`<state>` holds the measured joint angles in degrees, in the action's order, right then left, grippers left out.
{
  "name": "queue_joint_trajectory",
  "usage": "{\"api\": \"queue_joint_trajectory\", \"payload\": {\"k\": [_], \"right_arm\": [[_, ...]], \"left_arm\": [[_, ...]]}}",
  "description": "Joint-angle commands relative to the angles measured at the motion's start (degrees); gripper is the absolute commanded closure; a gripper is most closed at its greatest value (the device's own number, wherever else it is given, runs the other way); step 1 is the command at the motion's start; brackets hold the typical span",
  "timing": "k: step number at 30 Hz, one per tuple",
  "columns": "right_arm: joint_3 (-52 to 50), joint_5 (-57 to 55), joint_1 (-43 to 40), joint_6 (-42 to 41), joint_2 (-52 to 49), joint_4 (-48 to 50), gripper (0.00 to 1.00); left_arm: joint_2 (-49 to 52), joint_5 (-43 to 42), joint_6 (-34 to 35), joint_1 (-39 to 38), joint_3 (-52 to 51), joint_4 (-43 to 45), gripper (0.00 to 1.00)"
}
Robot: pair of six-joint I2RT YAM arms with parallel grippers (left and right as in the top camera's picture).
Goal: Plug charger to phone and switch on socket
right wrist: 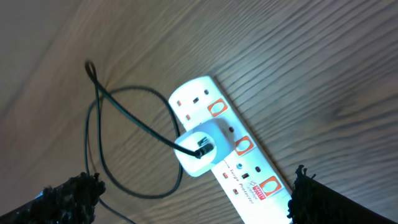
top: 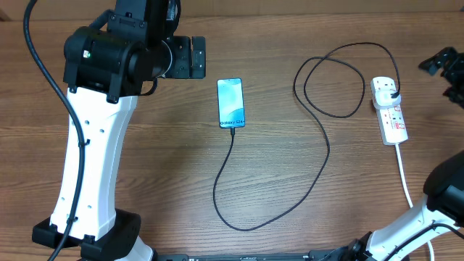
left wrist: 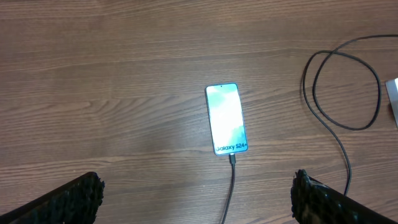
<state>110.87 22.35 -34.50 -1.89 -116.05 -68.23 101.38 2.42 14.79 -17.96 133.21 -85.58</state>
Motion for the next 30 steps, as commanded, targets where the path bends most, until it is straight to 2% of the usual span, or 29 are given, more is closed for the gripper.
{"api": "queue_joint_trajectory", "payload": {"k": [1,8,22,30], "right_arm": [[-2.5,2.9,0.4,3.7,0.5,0.5,0.00],[-8.2,3.7,0.4,3.7,0.4,3.2,0.00],[-21.4,9.8,0.5,3.7,0.2,18.5,0.00],[-22.4,9.7,0.9,3.9,0.2,21.5,0.00]], "left_arm": [[-0.4,0.8,-0.7,0.3,-0.1,0.1,0.00],[-0.4,0.8,-0.7,0.3,-0.1,0.1,0.00],[-0.4,0.8,-0.7,0.3,-0.1,0.1,0.00],[-0.4,0.8,-0.7,0.3,-0.1,0.1,0.00]]}}
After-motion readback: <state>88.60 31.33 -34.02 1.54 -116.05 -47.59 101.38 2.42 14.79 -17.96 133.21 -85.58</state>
